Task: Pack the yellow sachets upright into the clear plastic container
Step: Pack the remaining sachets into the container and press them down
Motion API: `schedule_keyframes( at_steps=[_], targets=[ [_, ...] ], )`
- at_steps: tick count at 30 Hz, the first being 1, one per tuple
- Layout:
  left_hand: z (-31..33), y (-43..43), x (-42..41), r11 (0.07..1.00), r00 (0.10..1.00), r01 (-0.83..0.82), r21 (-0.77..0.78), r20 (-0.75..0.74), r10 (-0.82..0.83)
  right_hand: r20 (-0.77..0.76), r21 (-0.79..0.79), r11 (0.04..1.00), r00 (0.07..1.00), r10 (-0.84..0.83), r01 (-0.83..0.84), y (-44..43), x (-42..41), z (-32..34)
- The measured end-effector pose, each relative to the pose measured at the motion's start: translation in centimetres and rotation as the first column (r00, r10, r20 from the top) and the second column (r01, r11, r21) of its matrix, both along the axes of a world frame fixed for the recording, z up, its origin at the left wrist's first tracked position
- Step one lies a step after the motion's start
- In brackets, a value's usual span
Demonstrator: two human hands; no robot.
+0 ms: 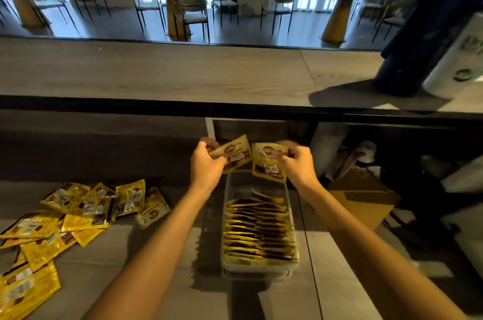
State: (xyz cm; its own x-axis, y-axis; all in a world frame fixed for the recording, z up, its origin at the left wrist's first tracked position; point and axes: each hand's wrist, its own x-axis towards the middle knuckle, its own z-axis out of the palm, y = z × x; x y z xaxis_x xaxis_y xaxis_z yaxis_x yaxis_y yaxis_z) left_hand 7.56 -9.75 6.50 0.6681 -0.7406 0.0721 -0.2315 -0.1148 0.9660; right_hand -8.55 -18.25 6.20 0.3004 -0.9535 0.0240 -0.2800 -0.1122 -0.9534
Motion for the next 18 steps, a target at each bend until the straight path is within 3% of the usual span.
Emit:
schedule_keyframes(
  at_steps=[5, 9, 15, 18],
  targets=[
    [-1.1, -0.8, -1.6, 0.990, 0.992, 0.124, 0.064, 0.023, -0.126, -0.029, 0.086, 0.986, 0.990, -0.142, 0.144, -1.0, -2.5, -2.2],
    [-2.2, -1.0, -1.9, 0.980, 0.991, 0.117, 0.161, 0.043, -0.125, -0.006, 0.104, 0.962, 0.967, -0.255, 0.254, -1.1, -2.8, -3.2],
    [-3.3, -1.2, -1.9, 0.953, 0.992, 0.104, 0.283, 0.034, -0.118, 0.010, 0.077, 0.951, 0.954, -0.300, 0.299, -0.6, -3.1, -4.0],
    [-3.5, -1.6, -2.1, 0.911, 0.984, 0.148, 0.384, 0.030, -0.173, 0.046, 0.061, 0.974, 0.974, -0.222, 0.219, -0.4, -3.4, -4.1]
  ],
)
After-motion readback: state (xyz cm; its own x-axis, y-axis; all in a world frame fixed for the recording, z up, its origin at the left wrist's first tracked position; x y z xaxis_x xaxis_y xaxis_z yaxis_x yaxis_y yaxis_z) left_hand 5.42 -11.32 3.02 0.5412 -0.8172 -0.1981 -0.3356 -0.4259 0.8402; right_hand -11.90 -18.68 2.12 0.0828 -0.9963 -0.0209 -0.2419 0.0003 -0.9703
